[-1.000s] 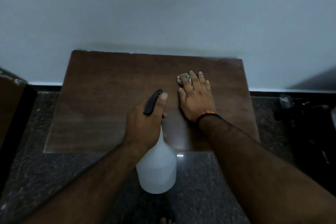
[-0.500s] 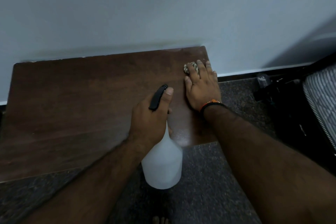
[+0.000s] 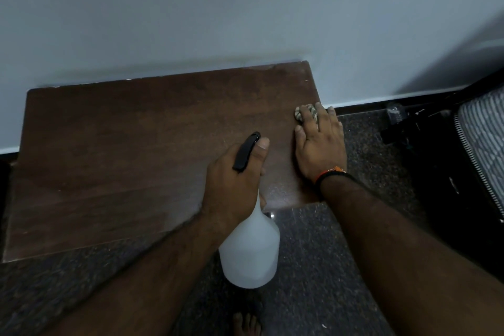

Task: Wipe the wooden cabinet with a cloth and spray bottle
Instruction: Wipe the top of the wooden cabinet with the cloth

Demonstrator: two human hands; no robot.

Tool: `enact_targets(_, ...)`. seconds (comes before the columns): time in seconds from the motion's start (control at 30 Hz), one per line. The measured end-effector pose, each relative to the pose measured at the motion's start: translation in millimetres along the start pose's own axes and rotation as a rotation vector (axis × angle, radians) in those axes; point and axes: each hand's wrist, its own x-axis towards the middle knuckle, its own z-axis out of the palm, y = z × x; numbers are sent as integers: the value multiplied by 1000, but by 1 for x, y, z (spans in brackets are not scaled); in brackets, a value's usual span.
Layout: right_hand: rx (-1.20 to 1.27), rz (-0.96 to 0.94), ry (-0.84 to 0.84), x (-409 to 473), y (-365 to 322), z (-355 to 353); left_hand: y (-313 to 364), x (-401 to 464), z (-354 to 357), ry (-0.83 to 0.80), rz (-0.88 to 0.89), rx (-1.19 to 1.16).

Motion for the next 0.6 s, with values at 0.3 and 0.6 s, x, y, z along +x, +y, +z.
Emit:
enact_targets(0.3,-10,20,22,-54,9,-3,-4,-25,6,-40,-28,-20)
enact_targets(0.6,-43,28,1,-79,10,-2,1,-32,10,-31,12,-20)
